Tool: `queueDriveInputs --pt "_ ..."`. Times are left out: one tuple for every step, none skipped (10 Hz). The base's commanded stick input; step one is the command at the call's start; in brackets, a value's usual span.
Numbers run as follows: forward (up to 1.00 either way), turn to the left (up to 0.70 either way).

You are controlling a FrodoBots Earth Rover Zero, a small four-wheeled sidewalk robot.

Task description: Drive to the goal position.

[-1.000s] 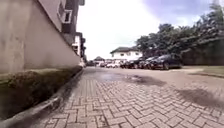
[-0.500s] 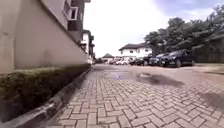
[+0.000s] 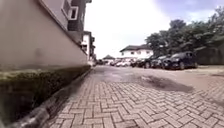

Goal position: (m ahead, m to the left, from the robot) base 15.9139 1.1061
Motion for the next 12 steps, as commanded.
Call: queueDriveInputs --pt "0.69 0.03" --pt "0.69 0.03" --pt "0.69 0.12" --pt "0.69 0.35" --pt "0.69 0.35" --pt "0.69 0.27" --pt "0.69 0.07" --pt "0.69 0.04" --pt "0.69 0.03" --pt "0.69 0.03" --pt "0.69 0.03" --pt "0.69 0.03"
